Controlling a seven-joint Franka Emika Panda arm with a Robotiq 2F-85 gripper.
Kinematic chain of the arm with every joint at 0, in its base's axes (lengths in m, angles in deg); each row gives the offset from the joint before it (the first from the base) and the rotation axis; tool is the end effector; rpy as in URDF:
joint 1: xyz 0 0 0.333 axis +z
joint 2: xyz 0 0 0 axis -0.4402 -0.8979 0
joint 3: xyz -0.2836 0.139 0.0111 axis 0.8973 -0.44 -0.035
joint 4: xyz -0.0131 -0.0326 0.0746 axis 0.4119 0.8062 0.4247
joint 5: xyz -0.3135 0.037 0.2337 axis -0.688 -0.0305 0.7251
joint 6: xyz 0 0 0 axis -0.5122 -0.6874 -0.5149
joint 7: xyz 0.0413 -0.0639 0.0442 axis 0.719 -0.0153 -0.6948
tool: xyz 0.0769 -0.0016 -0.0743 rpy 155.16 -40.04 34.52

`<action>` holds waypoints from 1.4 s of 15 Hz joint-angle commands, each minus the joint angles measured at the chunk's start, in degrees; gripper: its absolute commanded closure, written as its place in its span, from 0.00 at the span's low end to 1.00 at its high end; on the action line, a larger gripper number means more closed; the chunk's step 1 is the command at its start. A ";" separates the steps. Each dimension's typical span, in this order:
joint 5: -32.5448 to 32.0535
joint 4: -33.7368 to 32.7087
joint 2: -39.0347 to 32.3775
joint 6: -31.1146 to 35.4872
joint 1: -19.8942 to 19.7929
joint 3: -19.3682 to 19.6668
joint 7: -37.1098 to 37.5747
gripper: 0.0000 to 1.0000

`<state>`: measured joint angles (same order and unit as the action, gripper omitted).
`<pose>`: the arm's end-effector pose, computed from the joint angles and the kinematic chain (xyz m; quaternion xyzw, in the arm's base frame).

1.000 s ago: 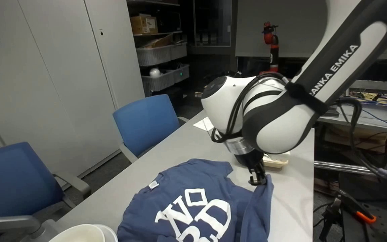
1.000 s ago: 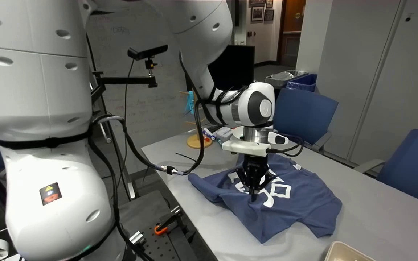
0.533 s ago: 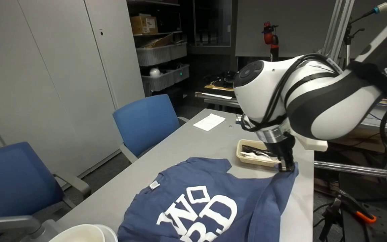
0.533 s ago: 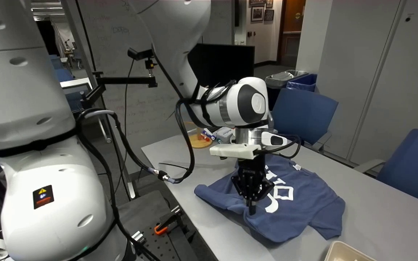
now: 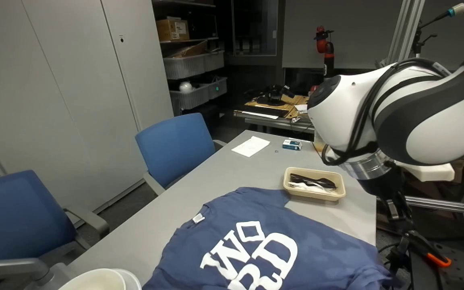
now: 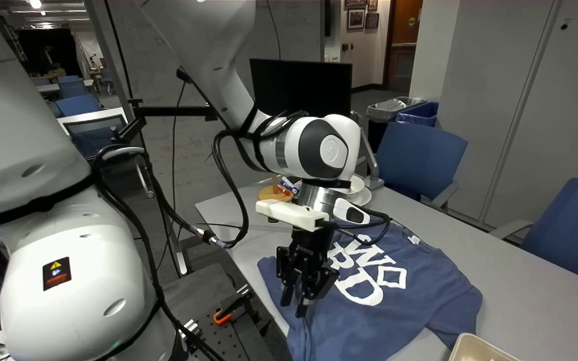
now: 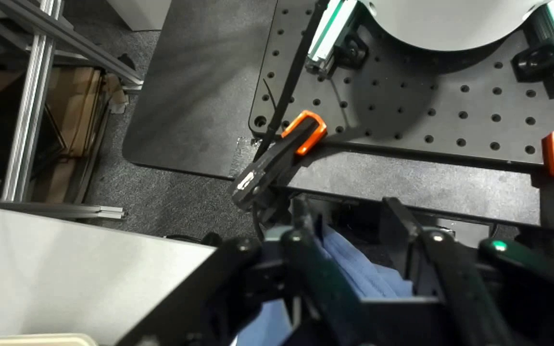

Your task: Unfold the blue t-shirt

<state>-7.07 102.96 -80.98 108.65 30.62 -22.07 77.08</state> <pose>0.3363 -0.0106 0.2433 0.9464 0.0697 -0.2878 0.1292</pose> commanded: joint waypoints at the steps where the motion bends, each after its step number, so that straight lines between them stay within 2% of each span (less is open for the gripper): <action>1: 0.96 2.50 4.09 -0.23 -1.82 -1.06 -3.97 0.27; 4: 2.01 4.26 5.52 4.64 -2.16 -0.45 -7.47 0.04; 5: 2.86 4.92 5.97 7.01 -2.27 -0.22 -8.51 0.01; 6: 4.23 5.69 6.31 9.75 -2.35 0.08 -9.72 0.00; 7: 7.11 -2.10 0.75 10.64 -0.89 -1.18 -10.16 0.00; 10: 13.91 -4.70 0.95 16.39 0.52 -2.56 -14.21 0.00; 13: 19.72 -8.90 1.24 17.37 1.59 -4.16 -17.59 0.00; 17: 21.97 -11.97 3.71 15.08 1.74 -5.03 -19.71 0.00; 21: 21.30 -10.60 8.17 17.14 1.38 -4.88 -18.97 0.00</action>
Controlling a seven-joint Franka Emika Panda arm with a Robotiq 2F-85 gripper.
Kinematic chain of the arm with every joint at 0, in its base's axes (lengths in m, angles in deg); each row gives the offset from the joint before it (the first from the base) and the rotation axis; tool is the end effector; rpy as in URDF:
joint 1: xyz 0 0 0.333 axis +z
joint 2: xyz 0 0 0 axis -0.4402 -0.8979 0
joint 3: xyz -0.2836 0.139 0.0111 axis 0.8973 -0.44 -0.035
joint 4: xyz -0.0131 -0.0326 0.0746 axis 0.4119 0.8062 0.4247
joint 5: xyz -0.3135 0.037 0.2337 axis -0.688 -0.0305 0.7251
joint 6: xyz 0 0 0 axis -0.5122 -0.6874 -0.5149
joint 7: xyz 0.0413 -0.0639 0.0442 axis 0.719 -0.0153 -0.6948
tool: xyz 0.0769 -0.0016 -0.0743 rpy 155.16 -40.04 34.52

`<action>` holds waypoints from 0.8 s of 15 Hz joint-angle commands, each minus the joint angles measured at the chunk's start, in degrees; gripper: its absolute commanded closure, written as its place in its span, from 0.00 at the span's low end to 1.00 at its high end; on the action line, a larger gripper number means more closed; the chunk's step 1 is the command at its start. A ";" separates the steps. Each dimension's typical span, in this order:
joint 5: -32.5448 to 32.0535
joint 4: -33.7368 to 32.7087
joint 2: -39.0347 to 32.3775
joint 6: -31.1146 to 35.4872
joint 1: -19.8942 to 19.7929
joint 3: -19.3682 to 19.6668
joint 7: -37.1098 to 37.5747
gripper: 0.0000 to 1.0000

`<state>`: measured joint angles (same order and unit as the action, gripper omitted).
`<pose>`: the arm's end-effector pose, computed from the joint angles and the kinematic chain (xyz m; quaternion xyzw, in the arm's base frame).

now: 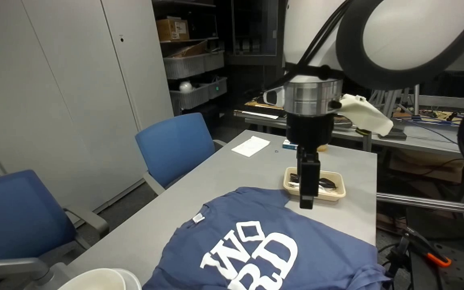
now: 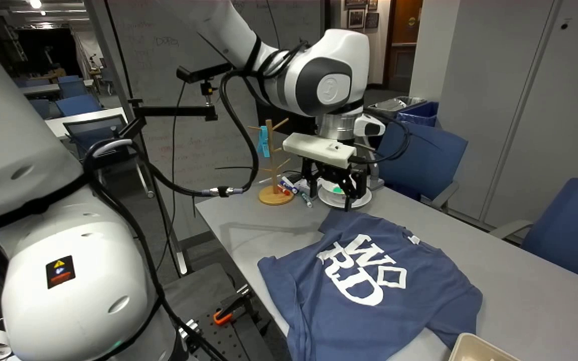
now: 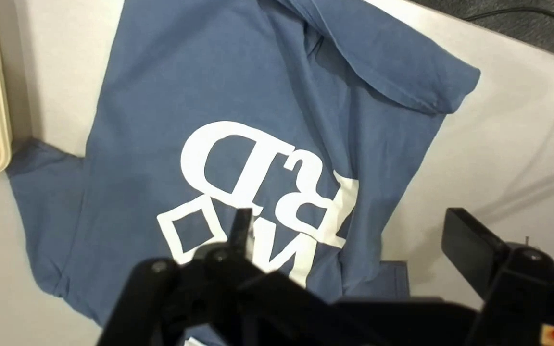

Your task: Unfold the blue t-shirt

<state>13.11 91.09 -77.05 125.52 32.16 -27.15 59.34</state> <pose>0.4441 0.0639 0.3584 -0.9858 -0.1662 0.0169 0.0160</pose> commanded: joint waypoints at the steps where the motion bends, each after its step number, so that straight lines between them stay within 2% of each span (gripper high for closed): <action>1: 1.04 1.86 5.60 0.70 -0.13 0.28 -1.08 0.00; 11: 0.33 8.71 17.32 0.99 0.30 1.38 -1.65 0.00; 12: -0.14 5.17 12.74 0.10 0.24 0.68 0.12 0.00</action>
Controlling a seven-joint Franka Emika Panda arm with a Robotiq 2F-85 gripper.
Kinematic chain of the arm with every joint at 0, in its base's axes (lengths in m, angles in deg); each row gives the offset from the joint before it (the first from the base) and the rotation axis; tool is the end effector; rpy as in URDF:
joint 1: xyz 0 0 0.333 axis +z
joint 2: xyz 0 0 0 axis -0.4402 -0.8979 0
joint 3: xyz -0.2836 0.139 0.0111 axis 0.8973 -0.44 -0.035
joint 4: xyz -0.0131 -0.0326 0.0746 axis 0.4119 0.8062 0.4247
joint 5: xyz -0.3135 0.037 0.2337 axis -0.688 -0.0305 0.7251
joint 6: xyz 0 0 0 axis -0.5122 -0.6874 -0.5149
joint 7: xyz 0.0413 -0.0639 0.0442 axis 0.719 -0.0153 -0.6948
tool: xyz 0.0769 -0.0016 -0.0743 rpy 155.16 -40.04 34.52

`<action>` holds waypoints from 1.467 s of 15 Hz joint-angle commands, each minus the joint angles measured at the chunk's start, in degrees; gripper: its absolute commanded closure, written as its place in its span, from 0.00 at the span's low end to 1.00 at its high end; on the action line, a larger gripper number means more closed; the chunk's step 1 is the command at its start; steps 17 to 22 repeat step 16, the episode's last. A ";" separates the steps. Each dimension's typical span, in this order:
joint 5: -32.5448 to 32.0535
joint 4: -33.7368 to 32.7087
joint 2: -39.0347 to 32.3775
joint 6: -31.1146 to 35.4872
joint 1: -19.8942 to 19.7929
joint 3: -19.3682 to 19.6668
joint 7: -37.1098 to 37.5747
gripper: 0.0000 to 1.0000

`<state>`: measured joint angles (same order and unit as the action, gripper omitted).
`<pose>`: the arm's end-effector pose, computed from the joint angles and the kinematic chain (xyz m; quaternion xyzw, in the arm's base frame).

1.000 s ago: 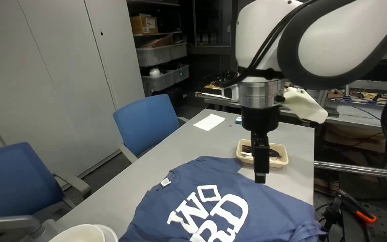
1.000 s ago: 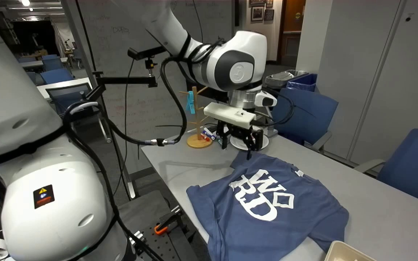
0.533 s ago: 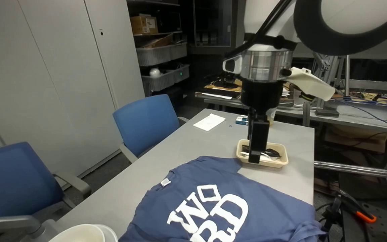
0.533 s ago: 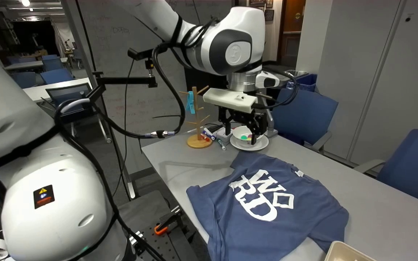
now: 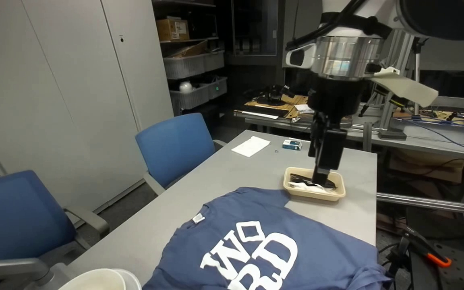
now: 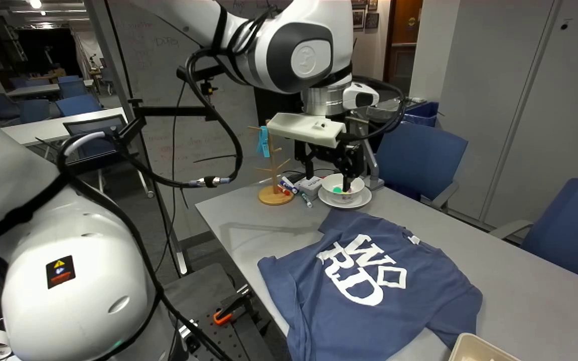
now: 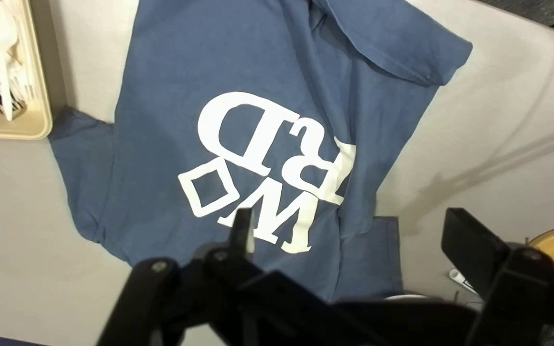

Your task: Unfold the blue t-shirt

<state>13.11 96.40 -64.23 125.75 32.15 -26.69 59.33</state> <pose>0.4081 0.0554 0.4138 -0.9853 -0.1628 -0.0506 0.0117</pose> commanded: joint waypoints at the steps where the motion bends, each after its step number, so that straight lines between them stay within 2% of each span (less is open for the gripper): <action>1: -0.15 0.70 0.92 -0.12 0.26 0.40 0.10 0.00; 22: -0.18 2.23 2.70 -0.13 0.29 0.63 0.09 0.00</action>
